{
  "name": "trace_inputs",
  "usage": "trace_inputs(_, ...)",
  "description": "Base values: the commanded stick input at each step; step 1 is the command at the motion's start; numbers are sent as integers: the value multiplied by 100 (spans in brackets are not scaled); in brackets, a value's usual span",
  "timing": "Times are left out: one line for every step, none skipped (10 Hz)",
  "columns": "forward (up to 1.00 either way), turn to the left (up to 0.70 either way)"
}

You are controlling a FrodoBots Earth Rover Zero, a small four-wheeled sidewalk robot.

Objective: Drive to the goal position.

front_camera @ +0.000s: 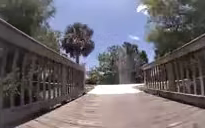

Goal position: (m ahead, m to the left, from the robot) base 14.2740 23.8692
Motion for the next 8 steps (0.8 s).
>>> trace_inputs(85, 0)
trace_inputs(85, 0)
trace_inputs(85, 0)
trace_inputs(85, 0)
trace_inputs(85, 0)
trace_inputs(85, 0)
trace_inputs(85, 0)
trace_inputs(85, 0)
